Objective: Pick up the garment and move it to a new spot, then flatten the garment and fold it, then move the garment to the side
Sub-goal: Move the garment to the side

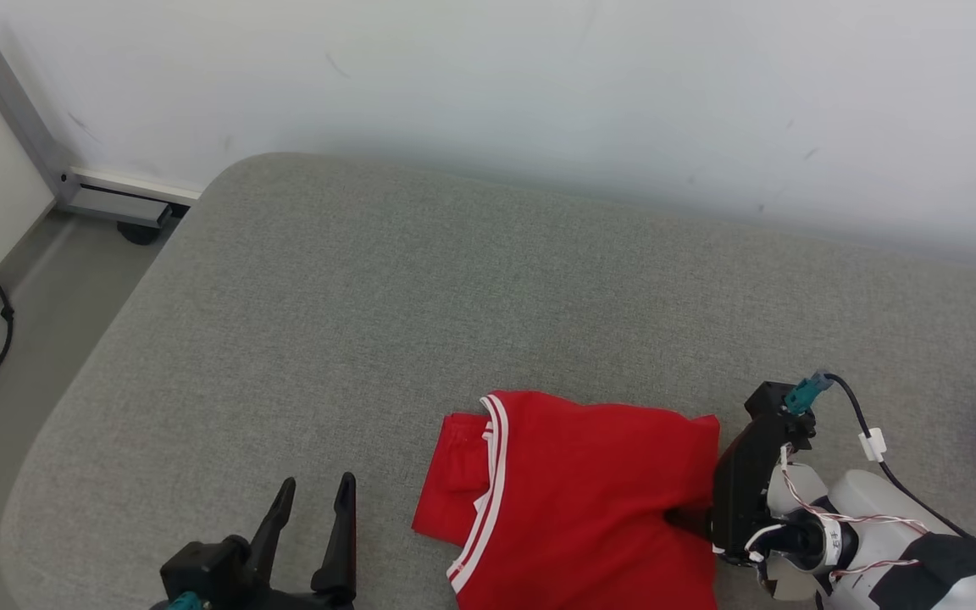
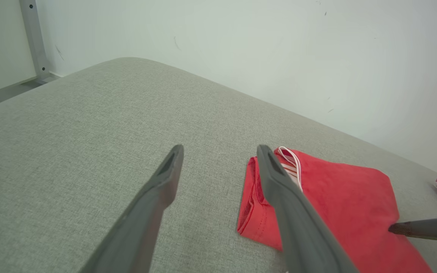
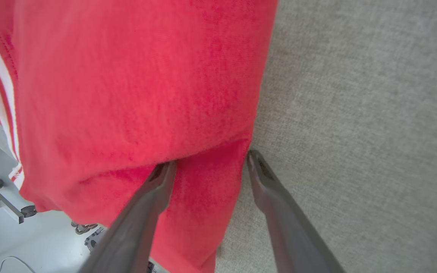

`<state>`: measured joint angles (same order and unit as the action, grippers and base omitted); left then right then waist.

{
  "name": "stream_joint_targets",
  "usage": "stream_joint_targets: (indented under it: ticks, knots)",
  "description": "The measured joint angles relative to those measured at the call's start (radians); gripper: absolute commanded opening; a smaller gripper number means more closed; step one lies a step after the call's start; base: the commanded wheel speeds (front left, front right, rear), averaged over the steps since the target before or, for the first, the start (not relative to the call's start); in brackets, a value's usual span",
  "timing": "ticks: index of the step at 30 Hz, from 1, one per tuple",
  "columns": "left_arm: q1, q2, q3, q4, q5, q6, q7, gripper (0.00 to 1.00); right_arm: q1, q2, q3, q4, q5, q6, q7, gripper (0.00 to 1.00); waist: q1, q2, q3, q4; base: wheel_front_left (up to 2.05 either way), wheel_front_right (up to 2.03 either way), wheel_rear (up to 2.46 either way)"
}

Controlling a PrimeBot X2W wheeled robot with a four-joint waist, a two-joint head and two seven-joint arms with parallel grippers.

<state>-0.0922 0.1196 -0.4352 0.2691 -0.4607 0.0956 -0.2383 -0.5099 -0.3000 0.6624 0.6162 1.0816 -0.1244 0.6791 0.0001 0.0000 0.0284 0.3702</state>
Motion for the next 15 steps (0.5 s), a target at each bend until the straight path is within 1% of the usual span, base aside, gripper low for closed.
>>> stream_joint_targets:
  ticks: [5, 11, 15]
  knots:
    - [0.001, 0.003, 0.016, 0.003, -0.005, 0.001, 0.0, 1.0, -0.012, 0.039, -0.005, 0.009, 0.0, 0.0, 0.013, 0.0, 0.0, 0.0, -0.002, -0.013, 0.0, 0.0, 0.0]
    - [0.002, 0.006, 0.023, 0.004, -0.005, 0.001, -0.001, 1.0, -0.06, 0.036, -0.036, 0.009, 0.009, 0.0, 0.018, 0.0, 0.0, 0.0001, -0.007, -0.041, 0.0, 0.0, 0.0]
    - [0.004, 0.006, 0.023, 0.005, -0.005, 0.001, -0.001, 1.0, -0.116, 0.013, -0.052, 0.004, 0.009, 0.0, 0.029, 0.0, 0.0, 0.0, -0.011, -0.064, 0.0, 0.0, 0.0]
